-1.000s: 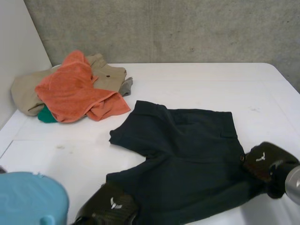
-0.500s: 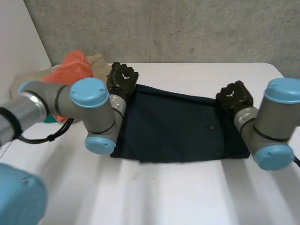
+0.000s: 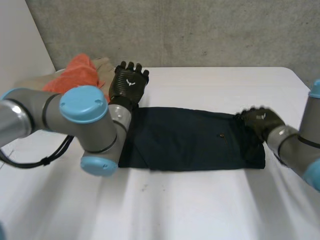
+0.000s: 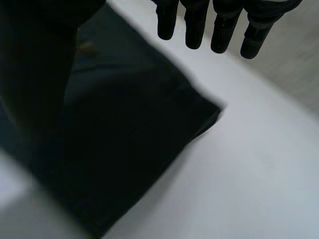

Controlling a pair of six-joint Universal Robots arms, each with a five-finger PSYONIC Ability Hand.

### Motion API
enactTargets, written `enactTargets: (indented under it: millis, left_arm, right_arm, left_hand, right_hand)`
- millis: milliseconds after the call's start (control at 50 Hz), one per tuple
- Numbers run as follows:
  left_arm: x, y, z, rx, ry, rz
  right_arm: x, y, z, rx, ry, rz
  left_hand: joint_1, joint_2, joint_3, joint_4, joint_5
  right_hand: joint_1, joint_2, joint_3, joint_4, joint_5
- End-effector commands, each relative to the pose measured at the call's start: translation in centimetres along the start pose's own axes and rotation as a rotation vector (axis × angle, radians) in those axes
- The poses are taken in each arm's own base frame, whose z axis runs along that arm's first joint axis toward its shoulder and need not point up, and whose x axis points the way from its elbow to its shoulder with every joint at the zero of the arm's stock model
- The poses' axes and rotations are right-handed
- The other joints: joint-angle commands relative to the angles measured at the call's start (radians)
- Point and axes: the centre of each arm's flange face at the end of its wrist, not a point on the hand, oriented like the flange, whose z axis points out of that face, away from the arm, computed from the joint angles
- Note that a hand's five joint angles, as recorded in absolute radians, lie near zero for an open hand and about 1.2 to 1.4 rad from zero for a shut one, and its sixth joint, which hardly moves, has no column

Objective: Fold the laundry.

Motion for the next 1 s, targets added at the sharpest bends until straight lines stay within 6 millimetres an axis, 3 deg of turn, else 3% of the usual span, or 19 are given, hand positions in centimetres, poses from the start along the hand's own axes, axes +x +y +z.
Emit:
enactTargets:
  millis: [20, 80, 100, 200, 320, 420, 440, 500, 520, 540, 560, 640, 680, 720, 760, 820, 880, 920, 1000]
  left_arm:
    - [0.6, 0.7, -2.5, -0.052, 0.045, -0.041]
    - [0.9, 0.7, -2.8, -0.057, 0.055, -0.046]
    - [1.1, 0.5, -3.0, -0.053, 0.058, -0.046]
    - [0.7, -0.5, -3.2, -0.033, 0.048, -0.049]
    - [-0.8, -2.5, -3.9, 0.006, 0.028, -0.057]
    - [-1.5, -3.4, -4.6, 0.022, 0.019, -0.061]
    - [-1.5, -3.5, -4.7, 0.022, 0.019, -0.06]
    - [-1.7, -3.6, -5.0, 0.022, 0.019, -0.063]
    - [-1.8, -3.6, -5.2, 0.018, 0.019, -0.067]
    - [-1.8, -3.6, -5.3, 0.018, 0.018, -0.069]
    - [-1.8, -3.5, -5.3, 0.016, 0.019, -0.07]
    - [-1.7, -3.4, -5.6, 0.007, 0.021, -0.09]
    - [-1.7, -3.4, -5.6, 0.004, 0.022, -0.096]
    - [-1.8, -3.5, -5.6, 0.007, 0.021, -0.104]
    - [-2.0, -3.8, -5.6, 0.014, 0.016, -0.11]
    - [-2.4, -4.3, -5.4, 0.034, 0.002, -0.118]
    - [-3.3, -5.3, -5.0, 0.071, -0.023, -0.132]
    - [-3.9, -6.5, -4.5, 0.113, -0.044, -0.151]
    - [-4.3, -8.2, -3.7, 0.171, -0.054, -0.206]
  right_arm:
    - [0.1, 2.7, -0.3, -0.055, -0.054, 0.046]
    - [0.2, 3.1, 0.7, -0.022, -0.028, 0.036]
    - [0.6, 3.3, 1.3, -0.006, 0.003, 0.027]
    - [2.9, 3.4, 1.4, -0.005, 0.187, -0.029]
    - [5.9, 1.2, -1.2, 0.043, 0.346, -0.266]
    - [5.5, 0.6, -1.2, 0.043, 0.354, -0.485]
    - [4.8, 0.1, -1.2, 0.069, 0.344, -0.522]
    - [-1.1, -2.4, -1.7, 0.239, 0.224, -0.649]
    - [-4.5, -3.6, -2.2, 0.355, 0.144, -0.704]
    - [-6.1, -3.9, -2.5, 0.407, 0.102, -0.729]
    - [-9.4, -3.9, -3.2, 0.498, 0.012, -0.77]
    - [-14.9, -2.0, -3.8, 0.596, -0.181, -0.848]
    - [-16.3, -0.8, -3.9, 0.594, -0.247, -0.874]
    - [-17.4, 0.5, -3.9, 0.567, -0.297, -0.91]
    - [-17.0, 0.5, -3.8, 0.544, -0.295, -0.912]
    - [-16.8, -0.3, -4.3, 0.562, -0.297, -0.873]
    - [-14.0, -4.1, -5.6, 0.605, -0.233, -0.688]
    - [-11.1, -6.6, -6.4, 0.625, -0.21, -0.44]
    - [-7.6, -8.6, -6.6, 0.609, -0.241, -0.023]
  left_hand:
    - [-0.032, -0.037, -0.049, -0.038, -0.047]
    - [-0.032, -0.037, -0.049, -0.038, -0.047]
    - [-0.032, -0.037, -0.049, -0.038, -0.047]
    - [-0.033, -0.038, -0.049, -0.038, -0.048]
    - [-0.033, -0.038, -0.049, -0.038, -0.048]
    - [-0.033, -0.038, -0.049, -0.038, -0.048]
    - [-0.033, -0.038, -0.049, -0.038, -0.048]
    - [-0.033, -0.038, -0.049, -0.038, -0.048]
    - [-0.033, -0.038, -0.049, -0.038, -0.048]
    - [-0.033, -0.038, -0.049, -0.038, -0.048]
    - [-0.033, -0.038, -0.049, -0.038, -0.048]
    - [-0.033, -0.038, -0.049, -0.038, -0.048]
    - [-0.033, -0.038, -0.049, -0.038, -0.048]
    - [-0.033, -0.038, -0.049, -0.038, -0.048]
    - [-0.033, -0.038, -0.049, -0.038, -0.048]
    - [-0.029, -0.034, -0.046, -0.035, -0.044]
    - [-0.026, -0.032, -0.043, -0.032, -0.041]
    - [-0.023, -0.029, -0.04, -0.029, -0.038]
    - [-0.008, -0.014, -0.025, -0.014, -0.023]
  right_hand:
    - [0.15, 0.166, 0.163, 0.163, 0.151]
    - [0.569, 0.584, 0.582, 0.581, 0.57]
    - [1.162, 1.178, 1.175, 1.175, 1.163]
    - [1.168, 1.184, 1.181, 1.181, 1.169]
    - [1.168, 1.184, 1.181, 1.181, 1.169]
    - [1.168, 1.184, 1.181, 1.181, 1.169]
    - [1.168, 1.184, 1.181, 1.181, 1.169]
    - [1.168, 1.184, 1.181, 1.181, 1.169]
    - [1.168, 1.184, 1.181, 1.181, 1.169]
    - [1.168, 1.184, 1.181, 1.181, 1.169]
    - [1.168, 1.184, 1.181, 1.181, 1.169]
    - [1.168, 1.184, 1.181, 1.181, 1.169]
    - [1.168, 1.184, 1.181, 1.181, 1.169]
    - [0.577, 0.592, 0.59, 0.589, 0.578]
    - [-0.053, -0.038, -0.041, -0.041, -0.053]
    - [-0.053, -0.038, -0.041, -0.041, -0.053]
    - [-0.053, -0.038, -0.041, -0.041, -0.053]
    - [-0.053, -0.038, -0.041, -0.041, -0.053]
    - [-0.053, -0.038, -0.041, -0.041, -0.053]
